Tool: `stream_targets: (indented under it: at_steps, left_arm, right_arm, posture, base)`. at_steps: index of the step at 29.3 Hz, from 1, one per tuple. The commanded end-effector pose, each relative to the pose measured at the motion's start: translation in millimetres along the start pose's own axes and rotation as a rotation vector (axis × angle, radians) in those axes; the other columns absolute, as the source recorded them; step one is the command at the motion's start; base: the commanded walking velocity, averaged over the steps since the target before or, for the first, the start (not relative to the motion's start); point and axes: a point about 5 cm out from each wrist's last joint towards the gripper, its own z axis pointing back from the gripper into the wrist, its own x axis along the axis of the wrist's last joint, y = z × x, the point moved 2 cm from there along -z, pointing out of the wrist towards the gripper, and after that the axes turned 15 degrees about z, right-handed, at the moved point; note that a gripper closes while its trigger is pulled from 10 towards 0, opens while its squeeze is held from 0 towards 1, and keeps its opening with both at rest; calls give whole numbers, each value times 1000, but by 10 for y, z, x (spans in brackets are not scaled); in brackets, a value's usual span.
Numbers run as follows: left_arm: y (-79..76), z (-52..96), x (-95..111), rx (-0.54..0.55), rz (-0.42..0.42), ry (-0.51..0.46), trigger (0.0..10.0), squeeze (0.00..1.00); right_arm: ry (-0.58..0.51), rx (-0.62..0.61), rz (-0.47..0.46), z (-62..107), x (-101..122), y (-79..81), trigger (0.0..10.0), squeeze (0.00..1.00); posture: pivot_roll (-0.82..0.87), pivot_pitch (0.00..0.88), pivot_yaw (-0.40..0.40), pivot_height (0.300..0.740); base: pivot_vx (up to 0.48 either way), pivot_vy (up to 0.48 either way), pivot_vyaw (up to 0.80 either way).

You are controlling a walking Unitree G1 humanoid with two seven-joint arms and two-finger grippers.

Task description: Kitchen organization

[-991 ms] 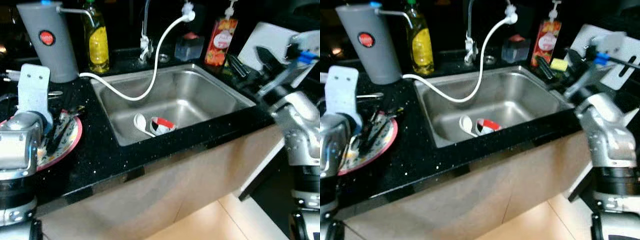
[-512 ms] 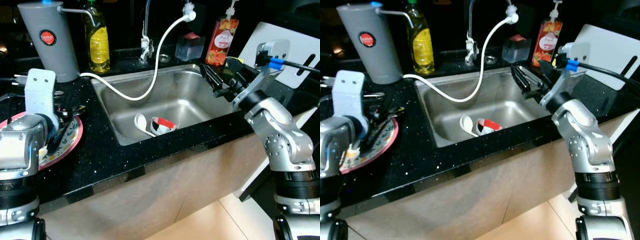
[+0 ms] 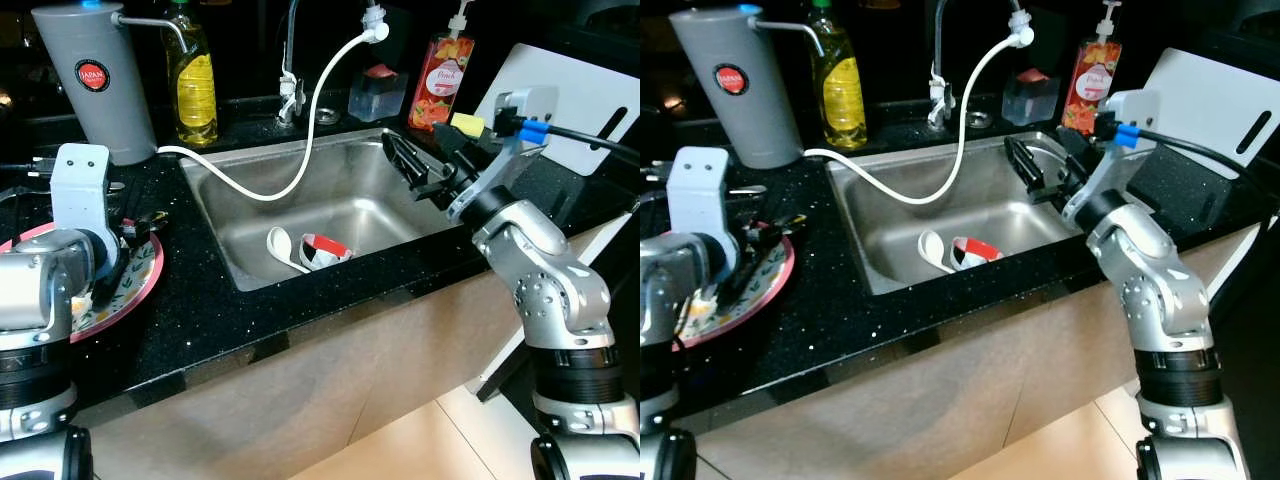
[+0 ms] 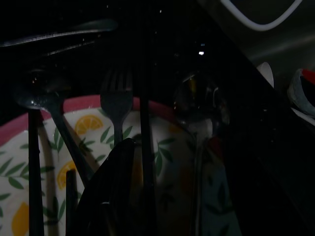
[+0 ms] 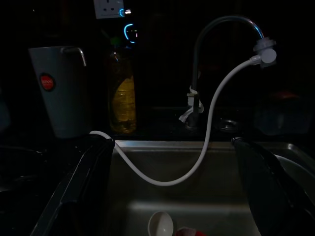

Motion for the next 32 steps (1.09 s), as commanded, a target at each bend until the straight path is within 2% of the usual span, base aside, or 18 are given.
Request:
stream_targets:
  at_steps: [1, 4, 7, 9, 11, 12, 13, 14, 15, 16, 17, 20, 21, 23, 24, 25, 26, 32]
  left_arm:
    - [44, 22, -23, 3, 13, 18, 7725, 0]
    - [-11, 27, -38, -35, 28, 24, 6471, 0]
    - [-117, 40, -33, -90, 18, 25, 7020, 0]
    - [-139, 46, -32, -96, 5, 24, 5961, 0]
    - [-149, 49, -36, -97, -10, 24, 6549, 0]
    - [-156, 53, -34, -96, -24, 19, 8078, 0]
    - [-161, 56, -32, -96, -33, 16, 8078, 0]
    - [-173, 59, -33, -101, -38, 16, 9412, 0]
    - [-186, 62, -38, -108, -42, 20, 9412, 0]
    - [-185, 57, -47, -107, -34, 25, 7804, 0]
    - [-179, 48, -64, -104, -32, 33, 4549, 0]
    - [-158, 33, -87, -92, -18, 41, 3882, 0]
    - [-158, 33, -88, -92, -18, 41, 1020, 0]
    - [-159, 34, -89, -92, -18, 42, 1020, 0]
    - [-163, 35, -91, -94, -21, 43, 2745, 0]
    - [-163, 35, -91, -94, -21, 43, 2745, 0]
    - [-161, 34, -93, -91, -16, 45, 10000, 0]
    - [-88, 10, -107, -32, -68, 35, 10000, 0]
  right_arm:
    - [-12, 6, 2, 10, 42, 21, 10000, 0]
    - [-16, 6, 1, 7, 54, 21, 10000, 0]
    - [-16, 6, 1, 6, 58, 21, 10000, 0]
    - [-18, 4, 0, 7, 65, 20, 10000, 0]
    - [-18, 3, -2, 6, 71, 20, 10000, 0]
    - [-19, 2, -3, 8, 73, 20, 10000, 0]
    - [-19, 2, -4, 9, 73, 19, 10000, 0]
    - [-19, 1, -4, 9, 72, 20, 10000, 0]
    - [-18, 1, -4, 9, 71, 20, 10000, 0]
    - [-18, 0, -4, 10, 71, 21, 10000, 0]
    - [-18, 0, -5, 10, 71, 21, 10000, 0]
    - [-18, -2, -7, 10, 71, 19, 10000, 0]
    - [-19, -3, -8, 11, 73, 17, 10000, 0]
    - [-19, -3, -9, 12, 74, 15, 10000, 0]
    - [-20, -3, -9, 12, 75, 13, 10000, 0]
    - [-20, -3, -9, 12, 75, 13, 10000, 0]
    - [-21, -4, -10, 13, 78, 12, 10000, 0]
    - [-22, -6, -13, 11, 78, 6, 10000, 0]
  posture:
    - [-45, 79, -51, 740]
    - [-48, 78, -53, 740]
    - [-47, 76, -54, 740]
    - [-48, 76, -53, 740]
    - [-49, 76, -52, 740]
    - [-49, 77, -52, 740]
    - [-49, 77, -52, 740]
    - [-49, 77, -51, 740]
    - [-49, 77, -51, 740]
    - [-49, 77, -51, 740]
    - [-49, 77, -50, 740]
    - [-51, 77, -50, 740]
    - [-51, 77, -50, 740]
    - [-51, 77, -50, 740]
    - [-50, 76, -51, 740]
    - [-50, 76, -51, 740]
    - [-50, 76, -51, 740]
    - [-50, 76, -51, 740]
  base:
    - [0, 0, 0]
    - [0, 0, 0]
    - [0, 0, 0]
    - [0, 0, 0]
    - [0, 0, 0]
    - [0, 0, 0]
    - [0, 0, 0]
    - [0, 0, 0]
    - [0, 0, 0]
    - [0, 0, 0]
    - [0, 0, 0]
    - [0, 0, 0]
    - [0, 0, 0]
    - [0, 0, 0]
    - [0, 0, 0]
    - [0, 0, 0]
    - [0, 0, 0]
    - [0, 0, 0]
